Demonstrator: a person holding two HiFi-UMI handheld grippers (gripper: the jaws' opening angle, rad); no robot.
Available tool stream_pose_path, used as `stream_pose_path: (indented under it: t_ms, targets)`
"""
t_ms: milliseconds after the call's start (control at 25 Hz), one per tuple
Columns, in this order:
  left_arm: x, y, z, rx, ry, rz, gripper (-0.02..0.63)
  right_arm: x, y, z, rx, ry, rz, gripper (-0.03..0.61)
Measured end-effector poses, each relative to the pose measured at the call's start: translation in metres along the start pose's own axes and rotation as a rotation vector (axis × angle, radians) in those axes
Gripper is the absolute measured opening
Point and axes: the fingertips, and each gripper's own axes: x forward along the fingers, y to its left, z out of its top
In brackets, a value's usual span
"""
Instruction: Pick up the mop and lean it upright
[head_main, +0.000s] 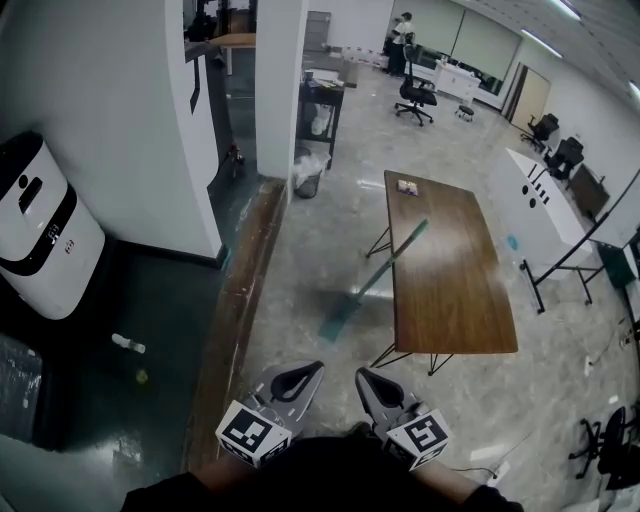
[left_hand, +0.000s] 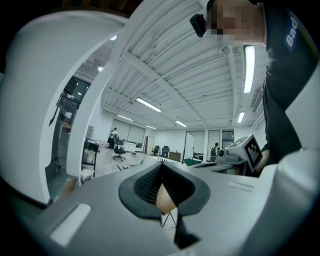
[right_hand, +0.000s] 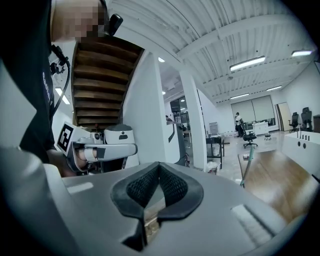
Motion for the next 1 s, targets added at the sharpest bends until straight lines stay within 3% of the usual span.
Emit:
stream_pose_path:
  t_ms: [280,480,720,1000]
  targets:
    - [0.029,0.004,-0.008,-0.009,0.026,-0.024,0.020,0.000,-0.033,-0.005,0.025,0.009,-0.036,0.006]
    - [0.064,0.019,-0.009,0.010,0.048,0.000,0.020,0.020,-0.071,-0.005,0.054,-0.008,-0.013,0.006]
    - [0.127,0.041,0.001,0.038,0.066,0.048,0.020,0.051,-0.136,0.017,0.069,-0.042,0.040,0.006]
    - [0.199,0.069,0.010,0.058,0.066,0.118,0.020,0.081,-0.222,0.004,0.127,-0.032,0.064,0.040]
